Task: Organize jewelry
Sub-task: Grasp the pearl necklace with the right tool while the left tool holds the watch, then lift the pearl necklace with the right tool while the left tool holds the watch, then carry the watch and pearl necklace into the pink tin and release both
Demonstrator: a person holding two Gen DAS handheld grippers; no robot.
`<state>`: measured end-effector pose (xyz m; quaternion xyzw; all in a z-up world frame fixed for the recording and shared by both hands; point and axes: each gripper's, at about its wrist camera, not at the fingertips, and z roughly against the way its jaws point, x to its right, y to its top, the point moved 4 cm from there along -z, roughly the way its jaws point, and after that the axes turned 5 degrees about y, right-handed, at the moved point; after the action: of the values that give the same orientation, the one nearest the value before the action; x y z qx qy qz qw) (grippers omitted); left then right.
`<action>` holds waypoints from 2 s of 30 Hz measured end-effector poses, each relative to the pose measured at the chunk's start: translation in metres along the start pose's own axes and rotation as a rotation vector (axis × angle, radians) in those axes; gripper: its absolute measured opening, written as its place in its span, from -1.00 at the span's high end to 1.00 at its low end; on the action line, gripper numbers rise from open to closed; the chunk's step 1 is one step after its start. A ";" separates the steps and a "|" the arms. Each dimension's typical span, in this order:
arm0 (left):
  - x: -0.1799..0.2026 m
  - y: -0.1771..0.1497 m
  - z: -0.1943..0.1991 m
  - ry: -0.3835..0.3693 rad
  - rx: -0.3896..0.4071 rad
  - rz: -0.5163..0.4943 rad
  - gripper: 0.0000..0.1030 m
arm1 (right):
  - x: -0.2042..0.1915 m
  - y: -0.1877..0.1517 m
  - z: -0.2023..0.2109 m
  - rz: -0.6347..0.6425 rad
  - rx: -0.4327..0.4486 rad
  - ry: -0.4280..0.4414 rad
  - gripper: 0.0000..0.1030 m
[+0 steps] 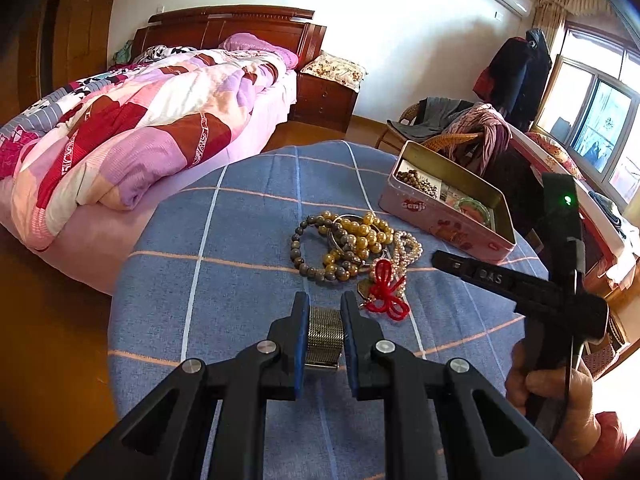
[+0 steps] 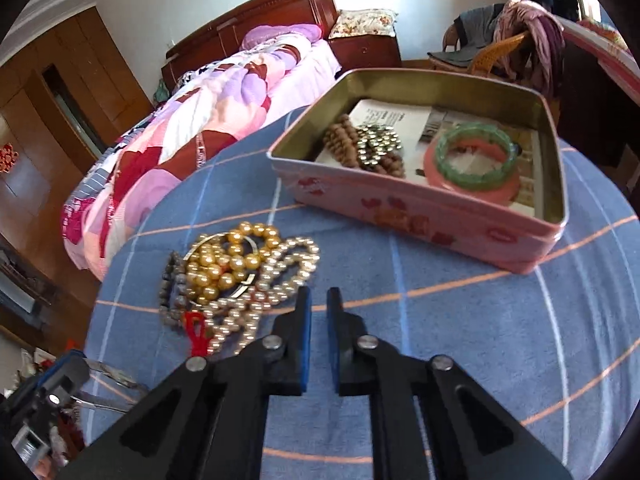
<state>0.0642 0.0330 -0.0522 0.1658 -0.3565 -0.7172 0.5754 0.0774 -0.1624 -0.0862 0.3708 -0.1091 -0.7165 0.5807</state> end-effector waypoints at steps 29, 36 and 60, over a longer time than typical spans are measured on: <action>-0.002 0.004 0.013 -0.011 0.033 0.013 0.70 | 0.004 -0.013 0.044 0.077 0.072 -0.053 0.69; 0.020 0.011 0.031 -0.080 0.091 -0.026 0.70 | -0.006 -0.002 0.094 0.104 0.198 -0.064 0.69; 0.098 0.047 0.018 -0.201 0.144 -0.145 0.70 | 0.026 0.028 0.133 0.071 0.315 -0.089 0.69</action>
<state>0.0580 -0.0580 0.0101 0.1593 -0.4500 -0.7424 0.4702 0.0095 -0.2306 0.0127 0.4209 -0.2587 -0.6854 0.5349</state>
